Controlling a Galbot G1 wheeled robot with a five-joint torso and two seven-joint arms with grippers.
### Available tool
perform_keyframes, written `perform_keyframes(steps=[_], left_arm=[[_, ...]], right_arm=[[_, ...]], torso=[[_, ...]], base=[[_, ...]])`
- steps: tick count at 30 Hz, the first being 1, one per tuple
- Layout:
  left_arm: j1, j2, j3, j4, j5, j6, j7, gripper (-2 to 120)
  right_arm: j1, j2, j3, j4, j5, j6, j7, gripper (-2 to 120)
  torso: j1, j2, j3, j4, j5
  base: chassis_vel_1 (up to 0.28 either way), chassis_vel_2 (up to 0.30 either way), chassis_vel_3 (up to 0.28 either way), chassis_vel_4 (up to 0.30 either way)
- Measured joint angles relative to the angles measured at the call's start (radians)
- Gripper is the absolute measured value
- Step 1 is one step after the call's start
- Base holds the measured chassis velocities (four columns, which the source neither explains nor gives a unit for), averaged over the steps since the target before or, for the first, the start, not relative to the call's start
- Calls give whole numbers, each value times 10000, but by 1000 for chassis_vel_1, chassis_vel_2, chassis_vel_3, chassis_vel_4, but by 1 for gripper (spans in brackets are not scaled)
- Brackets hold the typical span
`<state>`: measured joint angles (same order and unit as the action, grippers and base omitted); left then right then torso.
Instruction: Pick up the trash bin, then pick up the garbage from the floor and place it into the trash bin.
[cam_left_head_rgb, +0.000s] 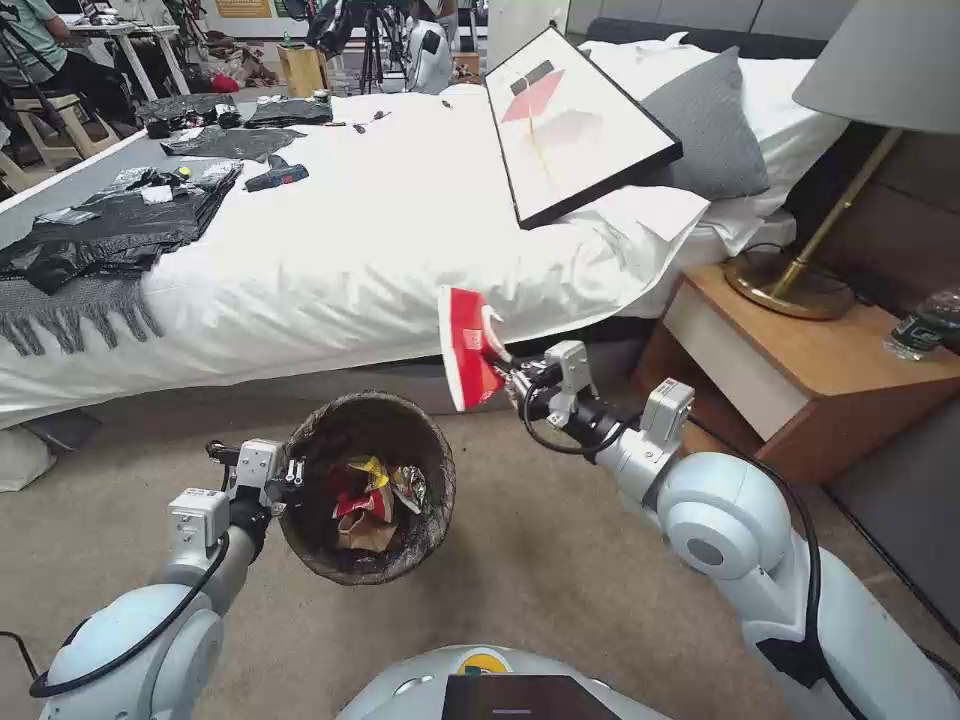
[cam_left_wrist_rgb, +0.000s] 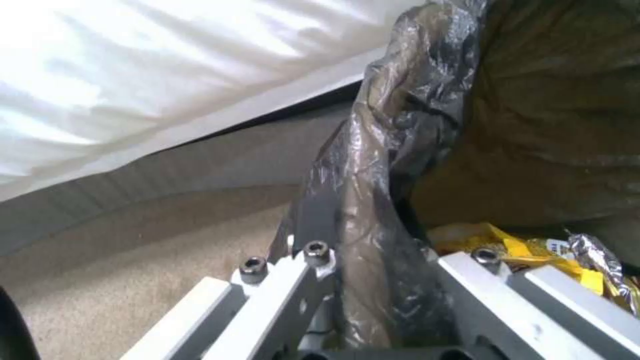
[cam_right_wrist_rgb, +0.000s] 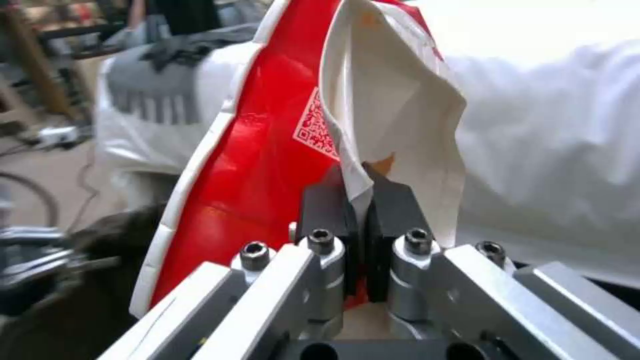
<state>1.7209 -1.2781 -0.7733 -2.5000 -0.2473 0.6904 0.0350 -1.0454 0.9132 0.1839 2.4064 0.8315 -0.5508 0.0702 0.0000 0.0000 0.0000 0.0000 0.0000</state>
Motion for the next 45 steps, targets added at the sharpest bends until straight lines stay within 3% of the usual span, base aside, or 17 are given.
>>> perform_keyframes(steps=[7,10,22,38,45], left_arm=[[-87,47,44,0,1,10,-3,3],[-125,65,60,0,8,23,-5,3],[-181,58,60,0,22,81,-8,3],[-214,39,-43,0,-15,94,-27,3],[-203,46,-70,0,-51,98,-29,3]], right_arm=[[559,-178,-759,11,-32,5,-500,2],[1138,-55,-1683,-158,-59,-2,-498,2],[2334,175,-3845,-721,-188,-55,-394,2],[3088,382,-5309,-1306,-524,-166,-115,2],[2973,446,-5396,-1489,-912,-205,110,23]], torso=[[0,0,0,-1,0],[0,0,0,1,-1],[0,0,0,-1,-2],[0,0,0,0,-1],[0,0,0,0,0]], base=[[0,0,0,0],[0,0,0,0],[0,0,0,0],[0,0,0,0],[0,0,0,0]])
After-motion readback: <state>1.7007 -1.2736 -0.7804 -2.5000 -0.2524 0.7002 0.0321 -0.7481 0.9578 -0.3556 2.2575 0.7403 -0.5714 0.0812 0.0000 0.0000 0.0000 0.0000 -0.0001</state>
